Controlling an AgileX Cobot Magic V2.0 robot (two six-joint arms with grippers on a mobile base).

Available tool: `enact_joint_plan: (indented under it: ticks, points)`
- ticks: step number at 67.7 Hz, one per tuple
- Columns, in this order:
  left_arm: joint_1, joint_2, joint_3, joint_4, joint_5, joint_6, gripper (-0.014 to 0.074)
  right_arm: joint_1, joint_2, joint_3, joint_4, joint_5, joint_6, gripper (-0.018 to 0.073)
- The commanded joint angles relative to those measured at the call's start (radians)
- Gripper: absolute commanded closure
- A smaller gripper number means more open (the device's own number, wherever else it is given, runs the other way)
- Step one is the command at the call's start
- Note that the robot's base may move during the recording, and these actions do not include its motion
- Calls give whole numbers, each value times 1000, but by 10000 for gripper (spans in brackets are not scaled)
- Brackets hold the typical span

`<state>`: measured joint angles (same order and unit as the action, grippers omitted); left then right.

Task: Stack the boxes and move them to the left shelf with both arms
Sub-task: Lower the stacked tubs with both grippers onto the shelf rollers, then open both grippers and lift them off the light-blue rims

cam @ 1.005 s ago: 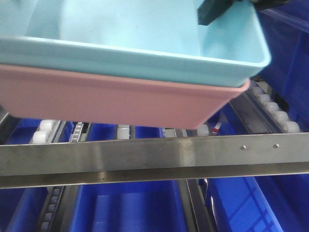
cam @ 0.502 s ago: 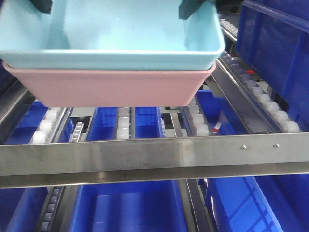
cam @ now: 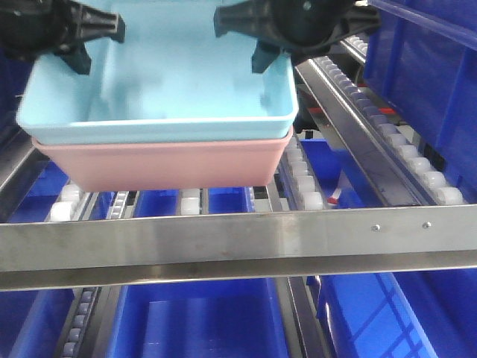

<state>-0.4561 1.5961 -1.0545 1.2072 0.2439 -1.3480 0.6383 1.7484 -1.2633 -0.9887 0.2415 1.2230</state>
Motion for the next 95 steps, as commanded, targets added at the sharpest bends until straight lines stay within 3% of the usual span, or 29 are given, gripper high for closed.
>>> enact_joint_plan:
  ticks: [1, 38, 45, 50, 60, 69, 95]
  points:
    - [-4, -8, -67, 50, -150, -7, 599, 9, -30, -75, -45, -224, -15, 522]
    - [-4, 58, -93, 69, -140, -5, 584, 1, 4, -93, -66, -215, -15, 491]
    - [-4, 58, -93, 69, -143, -5, 503, 1, 4, -93, -66, -208, -15, 349]
    - [-4, 58, -93, 69, -143, -5, 384, 1, 4, -93, -66, -190, -15, 201]
    - [-4, 58, -93, 69, -143, -5, 161, 1, 3, -93, -66, -128, -15, 54]
    - [-4, 56, -93, 69, -139, -5, 51, 1, 1, -93, -66, -86, -15, 47]
    - [-4, -15, -95, 89, -69, -5, 51, 1, -50, -94, -83, -42, -15, 48]
